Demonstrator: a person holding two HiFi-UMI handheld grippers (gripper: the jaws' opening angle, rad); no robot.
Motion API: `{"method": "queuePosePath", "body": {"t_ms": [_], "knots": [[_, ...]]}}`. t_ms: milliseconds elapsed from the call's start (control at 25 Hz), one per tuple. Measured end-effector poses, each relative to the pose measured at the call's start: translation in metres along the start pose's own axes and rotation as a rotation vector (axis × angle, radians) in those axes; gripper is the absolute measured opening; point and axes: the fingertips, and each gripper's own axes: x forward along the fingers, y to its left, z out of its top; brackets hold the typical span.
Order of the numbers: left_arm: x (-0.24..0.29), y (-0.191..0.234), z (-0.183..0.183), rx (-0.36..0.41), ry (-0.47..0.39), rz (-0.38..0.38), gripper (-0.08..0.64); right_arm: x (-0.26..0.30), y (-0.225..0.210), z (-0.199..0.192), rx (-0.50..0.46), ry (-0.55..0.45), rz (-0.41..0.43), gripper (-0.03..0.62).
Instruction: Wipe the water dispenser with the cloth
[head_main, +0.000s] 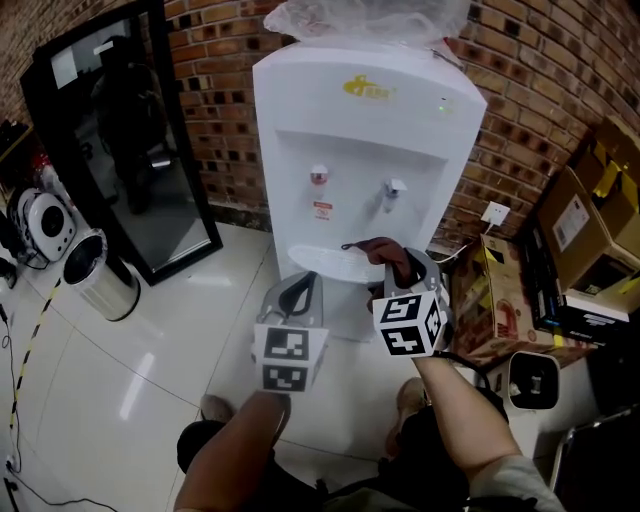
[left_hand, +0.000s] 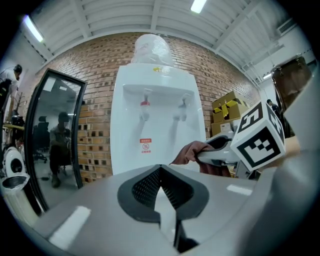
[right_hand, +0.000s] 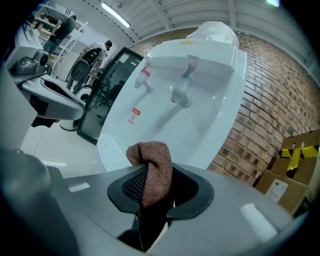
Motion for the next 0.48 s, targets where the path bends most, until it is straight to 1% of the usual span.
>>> {"method": "queuePosePath", "body": {"t_ms": [120, 240, 480], "knots": [[0.002, 0.002, -0.001, -0.001, 0.003, 0.001, 0.000, -0.012, -0.022, -0.008, -0.004, -0.001, -0.050, 0.112], [0.005, 0.003, -0.002, -0.004, 0.005, 0.005, 0.000, -0.020, -0.044, -0.016, 0.018, 0.002, -0.092, 0.112], [0.010, 0.005, -0.007, -0.011, 0.009, 0.013, 0.000, -0.022, -0.058, -0.028, 0.057, 0.018, -0.108, 0.114]]}}
